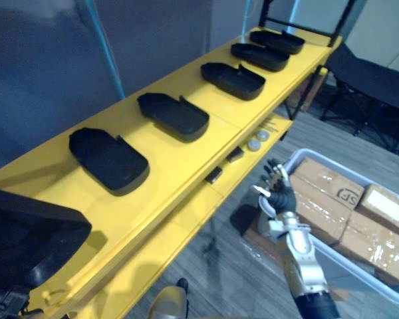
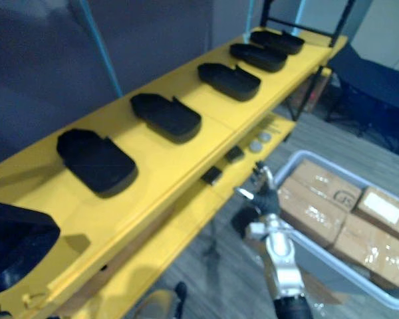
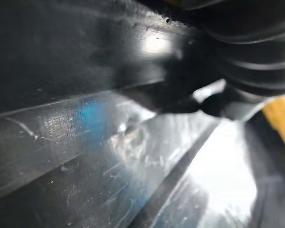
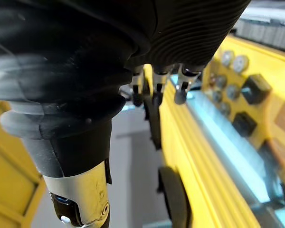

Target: Walk over and take plastic housings, then place them on the shelf

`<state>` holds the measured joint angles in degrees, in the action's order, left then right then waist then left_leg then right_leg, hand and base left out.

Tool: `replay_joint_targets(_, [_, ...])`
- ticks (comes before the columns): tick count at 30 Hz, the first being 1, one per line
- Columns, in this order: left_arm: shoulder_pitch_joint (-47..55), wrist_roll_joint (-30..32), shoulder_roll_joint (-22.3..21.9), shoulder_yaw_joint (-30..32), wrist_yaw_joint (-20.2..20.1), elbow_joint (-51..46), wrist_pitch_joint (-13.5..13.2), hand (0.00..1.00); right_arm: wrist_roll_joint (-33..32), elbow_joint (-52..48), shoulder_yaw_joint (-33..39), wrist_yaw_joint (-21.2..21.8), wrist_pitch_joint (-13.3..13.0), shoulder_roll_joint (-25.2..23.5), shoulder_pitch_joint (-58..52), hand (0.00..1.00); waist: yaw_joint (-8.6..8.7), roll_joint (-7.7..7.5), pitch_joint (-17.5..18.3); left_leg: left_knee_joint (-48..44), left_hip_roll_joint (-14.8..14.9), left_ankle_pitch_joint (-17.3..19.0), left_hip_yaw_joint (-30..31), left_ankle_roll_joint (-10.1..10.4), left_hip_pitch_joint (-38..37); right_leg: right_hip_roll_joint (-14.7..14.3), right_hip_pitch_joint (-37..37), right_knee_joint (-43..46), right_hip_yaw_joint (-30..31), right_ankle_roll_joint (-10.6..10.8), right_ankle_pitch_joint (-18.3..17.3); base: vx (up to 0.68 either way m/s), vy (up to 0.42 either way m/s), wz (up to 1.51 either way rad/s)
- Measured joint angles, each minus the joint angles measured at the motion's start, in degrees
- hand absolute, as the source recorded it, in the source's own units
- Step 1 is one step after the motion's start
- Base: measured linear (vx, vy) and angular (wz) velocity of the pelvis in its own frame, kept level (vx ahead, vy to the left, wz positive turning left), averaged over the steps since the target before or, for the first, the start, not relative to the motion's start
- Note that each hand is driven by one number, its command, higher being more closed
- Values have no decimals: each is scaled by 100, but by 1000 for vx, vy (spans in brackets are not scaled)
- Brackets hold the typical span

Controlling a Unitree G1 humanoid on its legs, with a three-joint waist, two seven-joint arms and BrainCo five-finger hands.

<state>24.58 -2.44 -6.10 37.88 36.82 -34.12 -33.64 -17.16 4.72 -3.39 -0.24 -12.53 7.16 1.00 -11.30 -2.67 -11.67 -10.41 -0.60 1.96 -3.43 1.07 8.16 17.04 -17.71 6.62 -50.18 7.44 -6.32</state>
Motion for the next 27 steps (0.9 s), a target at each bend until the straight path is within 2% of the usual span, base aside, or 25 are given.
replay_joint_targets(2, [-398,1,163,-400,-303,-264,-16,100,105,-91,47,36,-23,-4,-125,0,138,-77,-60,32,-154,-177,376,-40,162,-16,209,519,726,-436,-515,-89,25,115])
replay_joint_targets(3, [-520,14,222,-524,-394,-321,-33,100,159,-178,62,26,-32,10,-199,0,234,-125,-90,65,-233,-226,523,-41,184,-15,222,616,997,-432,-498,-35,45,133])
replay_joint_targets(4, [-688,9,362,-745,-538,-345,-73,100,231,-227,98,29,-102,31,-297,0,334,-135,-99,167,-269,-376,647,-41,186,0,299,860,1325,-341,-445,-10,45,111])
replay_joint_targets(6, [-953,0,748,-1022,-841,-404,-76,100,242,-216,111,38,-271,80,-328,0,418,-172,-113,482,-234,-696,767,-4,178,28,561,1340,1727,-314,-445,10,4,84])
replay_joint_targets(9, [-993,1,891,-1241,-1110,-390,19,100,523,-149,111,54,-660,165,68,0,389,-167,-193,595,-221,-829,573,-23,189,200,784,1546,1728,-154,-571,25,-51,-15])
replay_joint_targets(10, [-993,-9,890,-1320,-1133,-386,45,100,655,-129,113,46,-861,230,303,0,380,-113,-284,581,-192,-829,419,-23,189,206,797,1421,1737,-69,-622,7,-61,-58])
replay_joint_targets(12, [-1038,-127,890,-1445,-1221,-385,36,100,759,-126,111,46,-1104,395,673,0,348,2,-523,562,-115,-857,222,16,216,204,891,1335,1751,93,-723,-74,-73,-67])
replay_joint_targets(14, [-1205,-142,900,-1575,-1218,-352,-3,100,897,-125,128,16,-1295,571,988,0,362,110,-721,392,-11,-878,89,40,518,195,1205,1415,1764,225,-918,-156,-68,-46])
replay_joint_targets(15, [-1392,-145,876,-1668,-1217,-237,-73,100,1036,-116,185,-4,-1408,667,1133,0,404,226,-939,298,38,-908,95,80,661,196,1382,1612,1774,251,-1022,-189,-43,-16])
replay_joint_targets(16, [-1538,-139,880,-1674,-1214,-151,-91,100,1178,-108,219,-59,-1427,692,1191,0,438,256,-1167,236,83,-930,89,108,721,257,1571,1905,1853,196,-1165,-239,-24,-12])
replay_joint_targets(18, [-1648,-90,882,-1684,-1132,-21,-121,100,1367,-72,205,-138,-1476,680,1148,0,466,194,-1392,151,83,-942,66,131,775,408,1794,2374,1931,151,-1397,-204,-24,-2])
replay_joint_targets(22, [-1644,-81,878,-1768,-833,270,-121,100,1526,66,211,-411,-1638,658,1134,0,546,180,-1529,-95,73,-928,111,156,932,562,1975,2819,1945,105,-1588,-80,-26,7])
replay_joint_targets(27, [-1306,349,784,-1830,-550,326,-131,100,1446,29,307,-628,-2035,272,718,0,558,189,-1536,-625,-55,-513,135,129,766,699,1518,2882,1847,206,-1755,9,13,5])
